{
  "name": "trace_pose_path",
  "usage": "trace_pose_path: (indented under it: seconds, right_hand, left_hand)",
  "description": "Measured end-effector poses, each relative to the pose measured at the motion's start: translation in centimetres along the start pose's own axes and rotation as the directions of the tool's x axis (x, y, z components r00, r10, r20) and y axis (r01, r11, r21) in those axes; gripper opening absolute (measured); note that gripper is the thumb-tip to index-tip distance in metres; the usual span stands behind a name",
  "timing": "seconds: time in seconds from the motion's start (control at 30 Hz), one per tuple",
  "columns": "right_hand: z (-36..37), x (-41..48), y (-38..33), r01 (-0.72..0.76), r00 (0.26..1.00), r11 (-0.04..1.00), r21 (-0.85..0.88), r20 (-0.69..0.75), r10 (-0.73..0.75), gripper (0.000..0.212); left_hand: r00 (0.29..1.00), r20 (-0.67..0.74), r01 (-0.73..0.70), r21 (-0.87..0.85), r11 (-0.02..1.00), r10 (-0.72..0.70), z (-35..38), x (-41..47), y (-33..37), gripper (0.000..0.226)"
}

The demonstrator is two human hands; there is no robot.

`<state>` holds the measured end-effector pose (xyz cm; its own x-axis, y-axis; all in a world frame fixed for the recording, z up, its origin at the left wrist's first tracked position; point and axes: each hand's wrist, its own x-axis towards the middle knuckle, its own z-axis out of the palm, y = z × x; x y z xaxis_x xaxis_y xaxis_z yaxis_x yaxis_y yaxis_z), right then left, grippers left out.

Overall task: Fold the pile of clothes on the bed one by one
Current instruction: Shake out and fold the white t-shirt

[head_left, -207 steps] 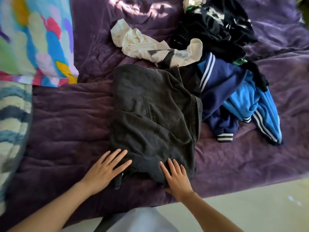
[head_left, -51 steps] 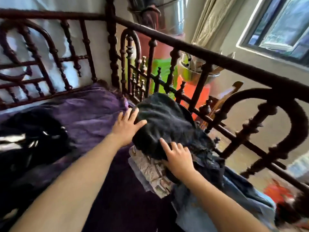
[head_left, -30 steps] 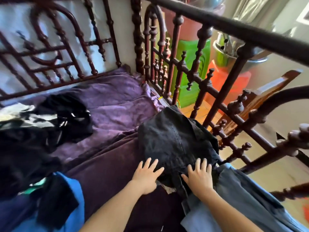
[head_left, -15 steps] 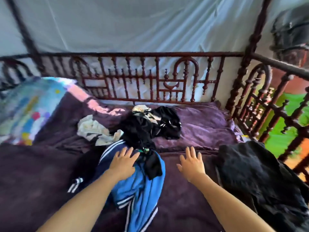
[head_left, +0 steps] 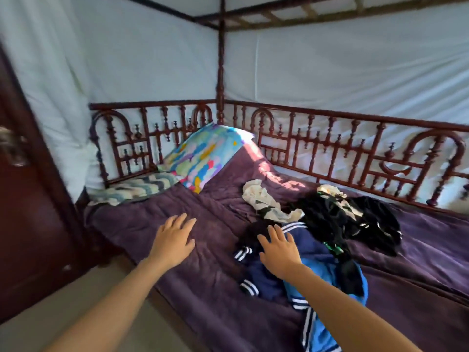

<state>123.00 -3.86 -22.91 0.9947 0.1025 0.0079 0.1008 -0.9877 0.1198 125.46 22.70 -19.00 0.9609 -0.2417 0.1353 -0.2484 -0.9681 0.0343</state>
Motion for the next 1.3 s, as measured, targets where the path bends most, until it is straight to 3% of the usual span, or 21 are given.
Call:
trace_pose_path:
  seconds: [0.33,0.57,0.77,1.0,1.13,1.3]
  right_hand:
    - [-3.4,8.1,-9.0,0.164,0.986,0.986,0.017,-0.035,-0.164,0.055]
    - [-4.2,17.9,-11.2,0.219,0.968,0.97,0.103,-0.144,-0.204,0.054]
    - [-3.7,26.4,-13.0,0.254,0.961,0.943,0.214,-0.17,-0.22,0.054]
    - [-0.5,33.1,-14.1,0.219,0.975,0.949,0.226,-0.02,-0.22,0.055]
    - [-0.1,36.4,-15.6,0.204,0.979,0.953,0.224,-0.02,-0.204,0.055]
    - [0.5,40.0,-16.1,0.086,0.996,0.978,0.191,-0.039,-0.08,0.054]
  left_hand:
    - [0.987,-0.087,0.128,-0.068,0.989,-0.134,-1.7,-1.2,-10.2,0.056]
    - [0.978,-0.163,0.123,-0.073,0.99,-0.134,-2.5,7.0,-15.0,0.056]
    - [0.985,-0.113,0.119,-0.101,0.988,-0.13,-0.8,15.4,-17.5,0.054]
    - [0.978,-0.067,0.178,-0.212,0.961,-0.196,3.7,19.2,-21.8,0.054]
    - [0.971,-0.039,0.222,-0.229,0.948,-0.236,5.4,22.0,-26.1,0.054]
    - [0.99,-0.029,0.126,-0.282,0.951,-0.139,7.0,29.5,-29.3,0.054]
